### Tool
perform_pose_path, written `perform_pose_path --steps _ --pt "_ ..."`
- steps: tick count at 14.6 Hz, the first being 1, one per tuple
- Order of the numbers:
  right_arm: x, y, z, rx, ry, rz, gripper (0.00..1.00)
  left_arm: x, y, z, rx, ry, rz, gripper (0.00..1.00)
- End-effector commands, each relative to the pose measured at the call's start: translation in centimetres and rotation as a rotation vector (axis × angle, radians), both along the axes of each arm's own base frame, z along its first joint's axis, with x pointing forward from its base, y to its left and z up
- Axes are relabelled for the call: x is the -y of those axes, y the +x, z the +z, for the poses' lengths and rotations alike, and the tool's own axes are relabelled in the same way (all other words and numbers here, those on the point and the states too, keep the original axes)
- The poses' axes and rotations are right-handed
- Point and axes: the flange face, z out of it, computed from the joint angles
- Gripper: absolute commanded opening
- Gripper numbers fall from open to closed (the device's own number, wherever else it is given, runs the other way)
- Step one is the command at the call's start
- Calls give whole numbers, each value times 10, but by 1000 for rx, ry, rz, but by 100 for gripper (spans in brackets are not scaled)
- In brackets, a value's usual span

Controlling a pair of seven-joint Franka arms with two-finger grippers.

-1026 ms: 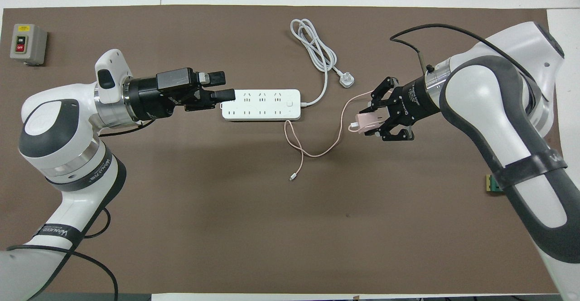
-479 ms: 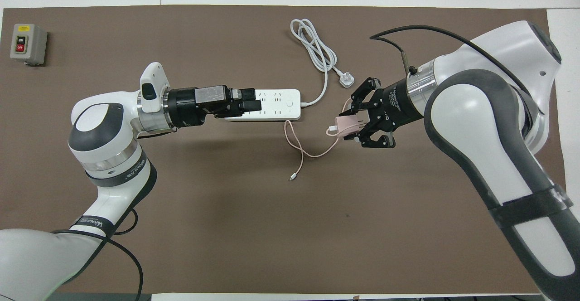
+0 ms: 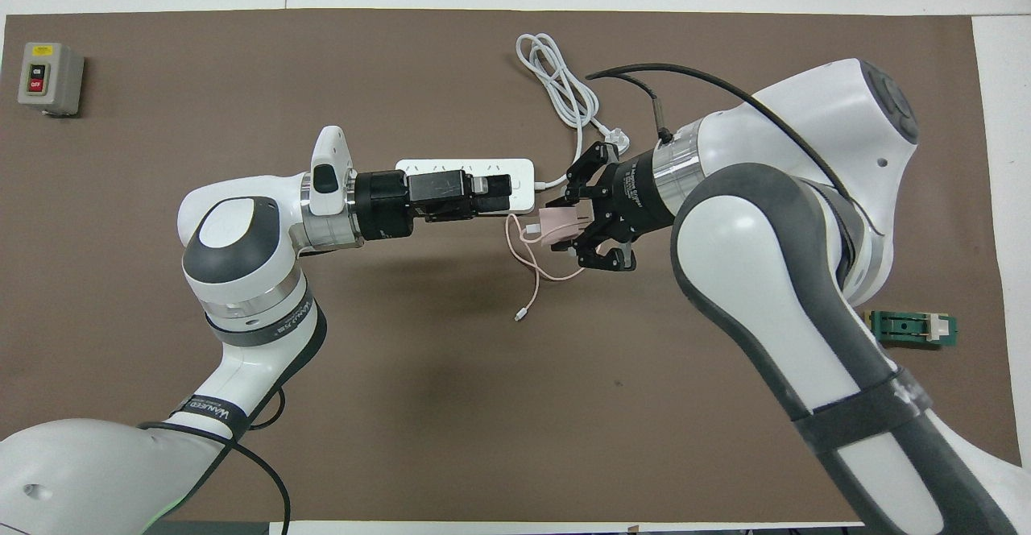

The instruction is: Plug charger into power strip

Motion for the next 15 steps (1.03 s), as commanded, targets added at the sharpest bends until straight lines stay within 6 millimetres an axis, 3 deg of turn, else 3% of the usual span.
perform_pose_path --steps 1,7,13,15 --pt "-9 -3 5 16 31 -36 0 0 -1 -1 19 -4 23 100" --pt "-9 7 10 59 36 -80 0 -2 -13 -14 -18 -10 36 100" --pt "-12 9 15 67 42 -75 0 -4 -13 -14 -15 -8 39 100" --pt "-21 4 15 67 43 -63 0 0 -13 -16 -15 6 44 100"
